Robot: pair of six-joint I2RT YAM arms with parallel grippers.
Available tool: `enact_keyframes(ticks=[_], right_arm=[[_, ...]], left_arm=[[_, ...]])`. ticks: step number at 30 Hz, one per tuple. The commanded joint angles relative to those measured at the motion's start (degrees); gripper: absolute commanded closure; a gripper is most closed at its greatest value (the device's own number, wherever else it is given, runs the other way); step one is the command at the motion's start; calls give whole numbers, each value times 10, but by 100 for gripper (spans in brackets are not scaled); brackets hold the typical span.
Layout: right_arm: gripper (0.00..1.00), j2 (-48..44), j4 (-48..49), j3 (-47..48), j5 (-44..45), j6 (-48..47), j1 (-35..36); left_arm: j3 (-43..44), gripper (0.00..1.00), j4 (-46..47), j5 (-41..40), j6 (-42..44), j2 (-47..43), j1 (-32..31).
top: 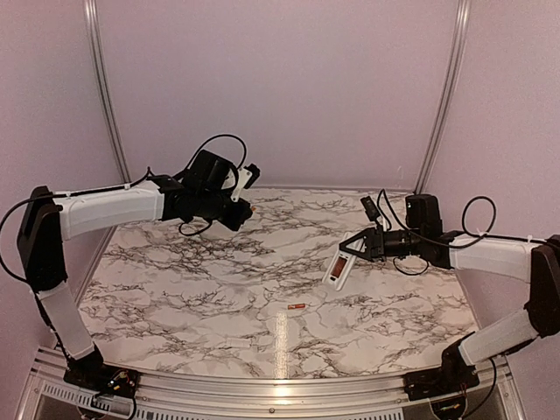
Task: Load the batteries into the remote control
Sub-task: Pick up the battery from the center of the board, then place the battery in the battery compartment.
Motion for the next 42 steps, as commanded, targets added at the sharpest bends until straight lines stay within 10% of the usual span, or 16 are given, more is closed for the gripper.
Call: enact_keyframes(ticks=[1, 12, 42], right_arm=[[100, 31, 46, 16, 14, 44, 37], [100, 107, 163, 10, 62, 140, 112], [100, 188, 248, 4, 90, 272, 165]], left_arm=[[-103, 100, 22, -76, -137, -85, -52], [-267, 100, 96, -105, -329, -239, -197], [-90, 100, 6, -88, -371, -6, -261]])
